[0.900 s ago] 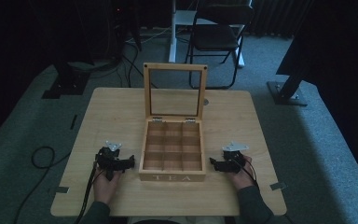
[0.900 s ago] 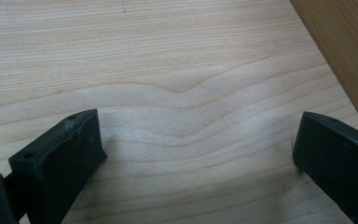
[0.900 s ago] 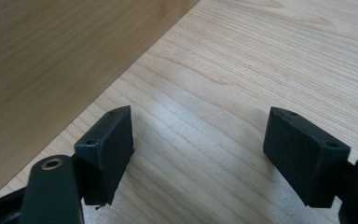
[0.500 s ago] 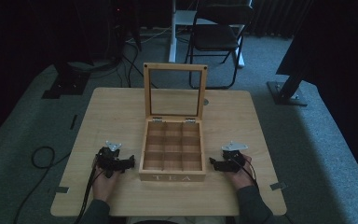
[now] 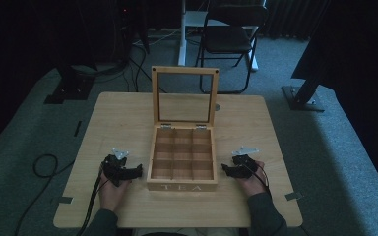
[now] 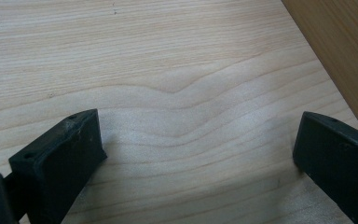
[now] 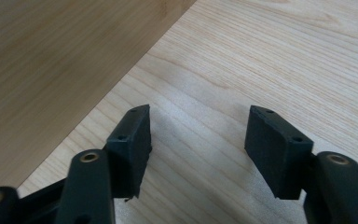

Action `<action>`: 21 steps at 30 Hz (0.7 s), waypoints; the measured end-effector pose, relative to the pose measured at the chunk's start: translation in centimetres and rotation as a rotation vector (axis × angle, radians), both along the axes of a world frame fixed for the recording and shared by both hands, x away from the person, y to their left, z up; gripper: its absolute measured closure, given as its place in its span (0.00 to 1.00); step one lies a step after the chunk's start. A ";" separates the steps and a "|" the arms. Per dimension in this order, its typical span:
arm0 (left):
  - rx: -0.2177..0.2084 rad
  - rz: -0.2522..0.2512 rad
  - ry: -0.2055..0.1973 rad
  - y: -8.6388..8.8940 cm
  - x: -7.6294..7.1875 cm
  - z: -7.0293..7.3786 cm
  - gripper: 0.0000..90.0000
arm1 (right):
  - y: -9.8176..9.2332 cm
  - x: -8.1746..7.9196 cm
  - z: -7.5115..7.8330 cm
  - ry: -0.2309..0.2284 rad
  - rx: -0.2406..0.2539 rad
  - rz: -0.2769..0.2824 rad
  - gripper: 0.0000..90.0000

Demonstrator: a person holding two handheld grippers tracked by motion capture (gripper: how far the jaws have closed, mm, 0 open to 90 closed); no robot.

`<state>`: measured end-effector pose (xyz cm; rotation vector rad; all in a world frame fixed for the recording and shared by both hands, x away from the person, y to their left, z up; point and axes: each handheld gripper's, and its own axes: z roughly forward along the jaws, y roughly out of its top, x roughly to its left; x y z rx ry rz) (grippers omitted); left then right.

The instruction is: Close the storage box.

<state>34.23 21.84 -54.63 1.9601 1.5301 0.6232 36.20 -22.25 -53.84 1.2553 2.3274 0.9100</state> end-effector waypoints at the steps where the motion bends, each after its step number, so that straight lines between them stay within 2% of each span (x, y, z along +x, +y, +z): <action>1: 0.000 0.000 0.000 0.0 0.0 0.0 0.02 | 0.1 0.0 0.1 0.004 -0.001 0.000 0.46; 6: 0.000 0.000 0.000 0.0 0.0 0.0 0.02 | 0.2 0.1 0.9 -0.015 -0.001 0.002 0.46; 9: 0.000 0.000 -0.001 0.0 0.0 0.0 0.02 | 0.1 0.5 1.9 -0.039 0.024 -0.010 0.45; 15: 0.000 0.000 0.000 0.0 0.0 0.0 0.02 | 0.4 1.3 2.7 -0.046 0.069 -0.024 0.45; 21: 0.000 -0.006 0.001 0.0 0.0 0.0 0.02 | 0.9 2.3 3.7 -0.073 0.071 -0.026 0.45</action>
